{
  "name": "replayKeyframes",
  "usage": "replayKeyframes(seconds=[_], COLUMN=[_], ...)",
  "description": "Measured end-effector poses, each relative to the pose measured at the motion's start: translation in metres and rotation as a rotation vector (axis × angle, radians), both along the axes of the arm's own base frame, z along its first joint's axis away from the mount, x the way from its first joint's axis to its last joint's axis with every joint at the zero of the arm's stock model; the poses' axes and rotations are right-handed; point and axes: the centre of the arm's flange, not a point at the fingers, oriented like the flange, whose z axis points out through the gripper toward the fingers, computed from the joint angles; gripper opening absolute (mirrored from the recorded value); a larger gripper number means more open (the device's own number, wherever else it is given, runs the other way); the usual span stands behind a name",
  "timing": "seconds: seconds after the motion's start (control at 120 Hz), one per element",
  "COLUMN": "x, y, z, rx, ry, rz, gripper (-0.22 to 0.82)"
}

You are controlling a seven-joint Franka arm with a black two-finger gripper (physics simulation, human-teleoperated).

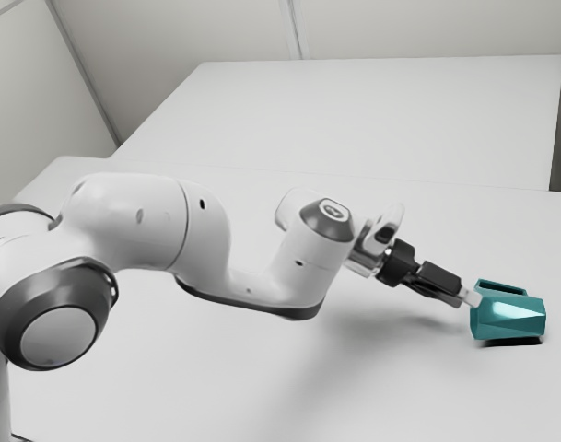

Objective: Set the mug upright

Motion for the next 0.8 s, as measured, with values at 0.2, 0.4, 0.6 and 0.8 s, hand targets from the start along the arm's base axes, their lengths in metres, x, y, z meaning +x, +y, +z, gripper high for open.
replayKeyframes(seconds=[0.2, 0.4, 0.6, 0.8], x=[0.003, 0.005, 0.008, 0.012], y=[-0.016, -0.025, -0.036, -0.047], z=[-0.01, -0.019, -0.026, -0.033], rx=[0.001, 0.003, 0.005, 0.005], ry=[-0.015, -0.021, -0.029, -0.039], rz=[-0.022, -0.036, -0.049, -0.062], gripper=[0.58, 0.58, 0.58, 0.58])
